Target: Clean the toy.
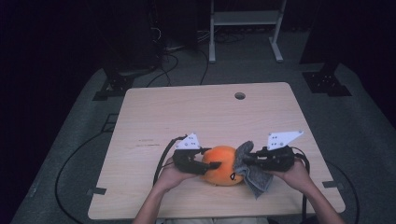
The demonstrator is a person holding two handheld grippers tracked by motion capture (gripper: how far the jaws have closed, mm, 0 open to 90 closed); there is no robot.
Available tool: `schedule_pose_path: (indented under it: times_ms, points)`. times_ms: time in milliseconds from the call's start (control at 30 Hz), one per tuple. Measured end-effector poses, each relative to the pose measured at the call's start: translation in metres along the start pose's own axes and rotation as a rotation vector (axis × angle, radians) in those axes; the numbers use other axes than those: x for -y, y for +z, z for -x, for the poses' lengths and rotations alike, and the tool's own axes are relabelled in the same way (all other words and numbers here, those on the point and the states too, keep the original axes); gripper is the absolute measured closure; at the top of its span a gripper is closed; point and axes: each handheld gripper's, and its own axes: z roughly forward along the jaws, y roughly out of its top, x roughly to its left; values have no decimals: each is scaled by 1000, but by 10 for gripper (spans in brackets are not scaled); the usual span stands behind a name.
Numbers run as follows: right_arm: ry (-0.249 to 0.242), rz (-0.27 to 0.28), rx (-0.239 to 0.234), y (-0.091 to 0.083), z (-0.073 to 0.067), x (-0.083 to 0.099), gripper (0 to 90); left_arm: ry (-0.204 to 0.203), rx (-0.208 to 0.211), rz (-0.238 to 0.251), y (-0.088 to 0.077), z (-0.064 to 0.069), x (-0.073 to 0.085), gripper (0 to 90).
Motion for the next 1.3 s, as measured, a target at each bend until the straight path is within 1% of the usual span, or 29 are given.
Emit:
schedule_pose_path:
  times_ms: [67,133,167,200,233,267,300,333,367,400,433,467,500,533,567,600,633,700,733,800,867,933,967,1033,1100,1167,1200,1233,1300]
  points:
    - [-13,24,25,-2,6,-10,794,81,-50,47,-1,-3,-2,418]
    - [-24,38,44,2,11,-19,794,97,-58,55,-2,-7,0,409]
    - [-24,39,43,4,13,-21,794,91,-56,56,-3,-10,3,406]
    - [-24,35,42,9,14,-22,794,72,-41,55,-5,-12,9,399]
    - [-19,28,33,15,16,-22,794,64,-31,44,-6,-14,13,390]
    - [-13,20,23,19,16,-21,794,58,-11,22,-5,-14,19,385]
    - [-16,3,13,25,16,-20,794,57,15,-13,-4,-14,25,375]
    - [-24,-16,13,32,13,-17,795,39,24,-9,-4,-12,32,334]
    - [-34,-29,11,40,7,-12,796,7,35,7,-5,-11,33,258]
    - [-39,-19,11,43,4,-9,797,-46,58,13,-8,-12,32,201]
    - [-40,-1,6,45,0,-6,798,-93,65,15,-9,-14,30,150]
    - [-38,13,7,45,-3,-4,798,-111,56,11,-10,-14,29,142]
    - [-44,19,15,45,-6,-2,798,-95,38,-7,-10,-12,29,167]
    - [-51,20,25,44,-8,-1,798,-64,12,-34,-9,-10,29,222]
    - [-49,21,31,43,-10,0,798,-48,6,-51,-9,-8,28,240]
    - [-47,21,29,42,-10,1,798,-37,-3,-64,-9,-6,28,284]
    - [-45,23,32,41,-10,4,798,-31,-18,-75,-10,-4,28,307]
    - [-29,25,36,38,-9,10,798,-16,-24,-88,-12,-2,29,319]
    - [-18,25,37,37,-7,15,798,-8,-28,-90,-13,-1,30,322]
    - [3,2,55,33,-5,25,798,-3,-36,-90,-16,1,33,323]
    - [17,-47,85,30,-4,36,798,-4,-43,-77,-19,4,37,323]
    - [49,-73,75,25,-2,43,798,3,-48,-66,-21,5,39,323]
    - [46,-67,73,22,-2,43,798,0,-50,-62,-21,6,40,322]
    - [30,-31,67,16,-7,34,798,-3,-49,-52,-20,6,41,323]
    - [-20,5,73,12,-13,18,798,-4,-50,-53,-20,6,41,326]
    - [-50,41,55,15,-17,2,798,-7,-50,-55,-19,5,41,328]
    - [-64,46,46,19,-19,-4,798,-10,-50,-60,-19,5,41,328]
    - [-76,33,35,26,-20,-10,797,-12,-49,-61,-19,4,41,328]
    - [-93,10,27,37,-21,-14,798,-20,-49,-71,-21,4,42,328]
